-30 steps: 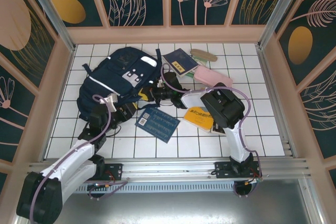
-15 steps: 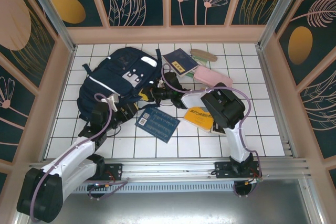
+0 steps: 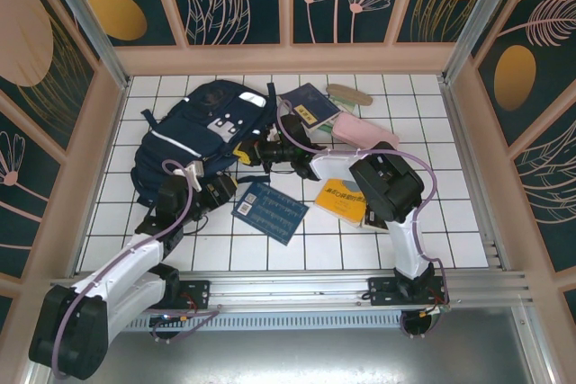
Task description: Pack books, pencil case, and school supplies into a backpack
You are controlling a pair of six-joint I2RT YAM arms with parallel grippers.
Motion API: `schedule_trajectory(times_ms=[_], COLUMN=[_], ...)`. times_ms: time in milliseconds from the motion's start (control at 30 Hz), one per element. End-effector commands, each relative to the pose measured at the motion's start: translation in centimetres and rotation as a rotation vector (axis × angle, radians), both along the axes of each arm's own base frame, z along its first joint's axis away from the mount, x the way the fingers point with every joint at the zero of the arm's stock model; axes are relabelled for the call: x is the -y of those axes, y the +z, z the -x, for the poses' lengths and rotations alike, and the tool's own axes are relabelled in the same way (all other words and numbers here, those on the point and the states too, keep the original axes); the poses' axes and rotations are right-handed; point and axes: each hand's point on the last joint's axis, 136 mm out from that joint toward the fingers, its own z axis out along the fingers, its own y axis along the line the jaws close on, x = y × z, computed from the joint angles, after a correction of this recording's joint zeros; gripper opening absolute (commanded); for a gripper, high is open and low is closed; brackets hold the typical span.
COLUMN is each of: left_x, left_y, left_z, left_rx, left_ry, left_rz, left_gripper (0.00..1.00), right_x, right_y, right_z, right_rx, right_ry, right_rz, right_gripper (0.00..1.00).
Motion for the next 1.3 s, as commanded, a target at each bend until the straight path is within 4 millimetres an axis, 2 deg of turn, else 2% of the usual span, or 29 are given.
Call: schedule_trajectory(times_ms=[0,267,533,733,867,900,1000,1100,1200,1267], left_x=[-0.1,0.0,0.0,-0.2,-0.4,-0.5,-0.9,-0.8,-2.4,-3.5], left_y=[1.3,2.5,3.7,3.3,2.6,2.5,2.5,3.6,4.0,4.3], left_z=[-1.1,-2.4,-2.2,-1.7,-1.6,-1.6,-1.2,-0.4,-0.3,-0.3], left_rx=[0.075,0.132,0.183,0.183,0.168,0.163,0.169,0.237,0.253,0.259], left_ry=[0.017,0.028,0.025,0.03,0.038,0.04,0.054,0.028,0.089,0.121], left_rz=[-0.005,-0.013,0.004,0.007,0.002,-0.004,-0.015,-0.012,-0.091,-0.17], left_gripper=[0.67,0.6,0.43,0.34,0.32,0.32,0.45,0.54,0.61,0.62], right_x=[-0.7,-1.0,-0.9,-1.0,-1.0,-0.9,-0.9,-0.9,-0.5,-0.5], right_y=[7.9,9.0,8.8,8.5,8.6,8.4,8.7,9.3,9.5,9.8], right_z=[0.4,0.9,0.9,0.8,0.8,0.7,0.6,0.6,0.0,-0.6], right_rx=[0.109,0.12,0.12,0.115,0.115,0.113,0.129,0.135,0.127,0.129], right_ry=[0.037,0.048,0.047,0.048,0.047,0.047,0.046,0.039,0.003,-0.01], right_rz=[-0.147,-0.169,-0.173,-0.177,-0.179,-0.175,-0.171,-0.176,-0.141,-0.117], right_gripper=[0.0,0.0,0.0,0.0,0.0,0.0,0.0,0.0,0.0,0.0])
